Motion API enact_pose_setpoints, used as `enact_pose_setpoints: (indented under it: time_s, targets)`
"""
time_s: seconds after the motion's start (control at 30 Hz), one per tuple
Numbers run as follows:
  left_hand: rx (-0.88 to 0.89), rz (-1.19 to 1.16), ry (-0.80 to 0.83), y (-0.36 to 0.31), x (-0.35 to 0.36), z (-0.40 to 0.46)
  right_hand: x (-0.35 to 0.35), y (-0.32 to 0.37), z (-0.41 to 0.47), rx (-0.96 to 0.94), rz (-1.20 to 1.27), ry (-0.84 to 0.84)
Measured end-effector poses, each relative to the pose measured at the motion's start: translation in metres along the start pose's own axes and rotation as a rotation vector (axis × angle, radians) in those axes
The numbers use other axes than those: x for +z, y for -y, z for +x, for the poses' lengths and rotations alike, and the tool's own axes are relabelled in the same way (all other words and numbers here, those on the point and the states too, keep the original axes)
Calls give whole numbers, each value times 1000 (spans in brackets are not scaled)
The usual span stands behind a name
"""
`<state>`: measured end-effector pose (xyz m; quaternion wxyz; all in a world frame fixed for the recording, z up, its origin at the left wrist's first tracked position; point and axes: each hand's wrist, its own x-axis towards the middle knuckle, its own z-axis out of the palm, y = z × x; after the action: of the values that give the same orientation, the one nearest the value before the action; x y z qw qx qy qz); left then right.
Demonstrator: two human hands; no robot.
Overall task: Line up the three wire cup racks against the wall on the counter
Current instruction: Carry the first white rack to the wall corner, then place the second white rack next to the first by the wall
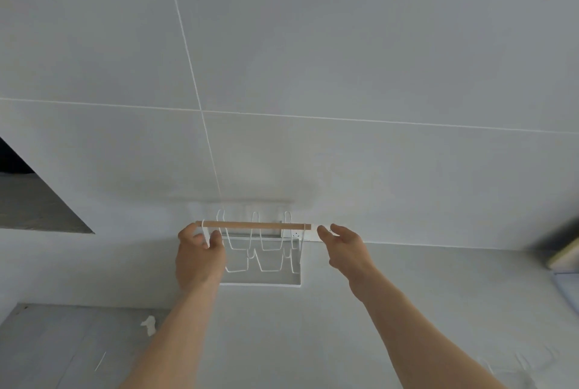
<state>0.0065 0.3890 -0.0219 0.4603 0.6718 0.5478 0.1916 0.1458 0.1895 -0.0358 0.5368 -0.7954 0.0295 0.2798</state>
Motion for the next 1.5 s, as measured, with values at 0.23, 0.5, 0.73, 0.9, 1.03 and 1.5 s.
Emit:
enact_pose_setpoints:
  time_s: [0.23, 0.5, 0.73, 0.9, 1.03, 1.5]
  targets:
    - [111, -52, 352, -16, 40, -87, -96, -9, -47, -38, -45, -51]
    - [70, 88, 776, -18, 115, -208, -263, -73, -82, -73, -246, -232]
    - [-37, 309, 939, -16, 154, -289, -376, -140, -107, 135, -661, -362]
    - [-127, 402, 1004, -11, 161, -324, -412, -173, -120, 278, -563, -143]
    - [-198, 301, 967, -2, 168, -339, -412, -197, -118, 216, -303, -34]
    - [-94, 110, 655, 0, 156, -297, -369, -152, -75, 35, -177, -75]
